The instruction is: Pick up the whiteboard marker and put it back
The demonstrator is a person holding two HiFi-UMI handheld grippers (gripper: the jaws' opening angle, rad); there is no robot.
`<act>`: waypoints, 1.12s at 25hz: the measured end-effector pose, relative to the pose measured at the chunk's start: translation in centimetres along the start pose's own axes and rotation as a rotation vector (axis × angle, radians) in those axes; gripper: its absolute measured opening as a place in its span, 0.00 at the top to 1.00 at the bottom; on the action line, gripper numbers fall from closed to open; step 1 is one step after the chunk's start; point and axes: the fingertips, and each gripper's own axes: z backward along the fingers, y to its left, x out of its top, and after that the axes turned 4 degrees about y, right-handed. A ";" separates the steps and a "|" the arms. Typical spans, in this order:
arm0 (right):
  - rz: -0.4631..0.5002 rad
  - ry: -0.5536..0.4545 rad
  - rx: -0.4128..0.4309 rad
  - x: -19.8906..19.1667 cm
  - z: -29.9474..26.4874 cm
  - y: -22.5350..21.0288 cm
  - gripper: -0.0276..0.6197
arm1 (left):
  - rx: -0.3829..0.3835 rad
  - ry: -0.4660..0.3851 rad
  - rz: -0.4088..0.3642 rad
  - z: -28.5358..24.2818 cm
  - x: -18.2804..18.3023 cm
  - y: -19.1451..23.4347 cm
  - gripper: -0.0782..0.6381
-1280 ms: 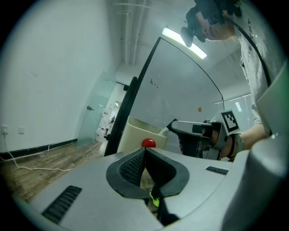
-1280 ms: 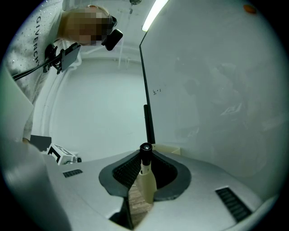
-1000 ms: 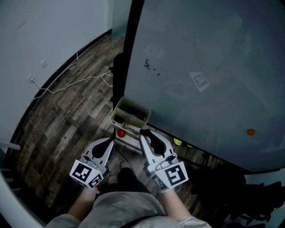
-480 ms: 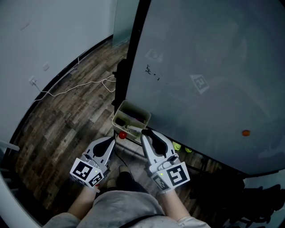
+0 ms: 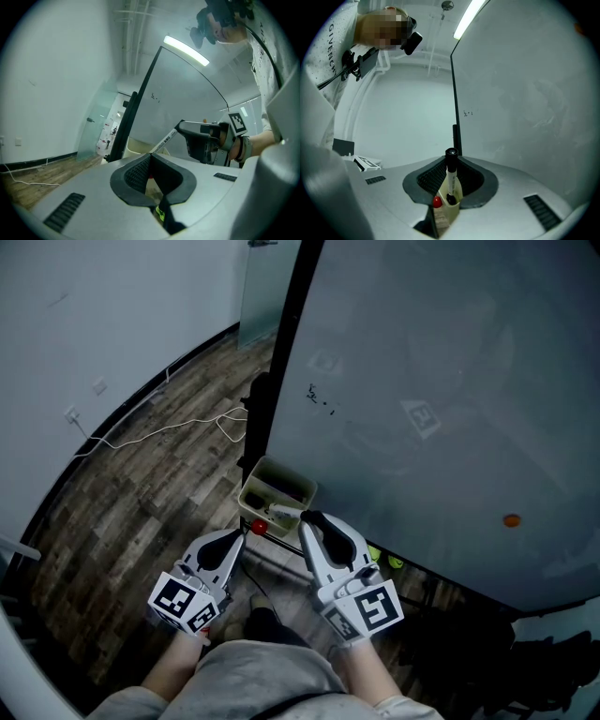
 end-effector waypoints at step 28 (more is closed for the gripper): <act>0.028 -0.038 0.029 2.6 0.5 0.7 0.83 | -0.031 -0.048 -0.008 -0.7 1.9 -0.8 0.87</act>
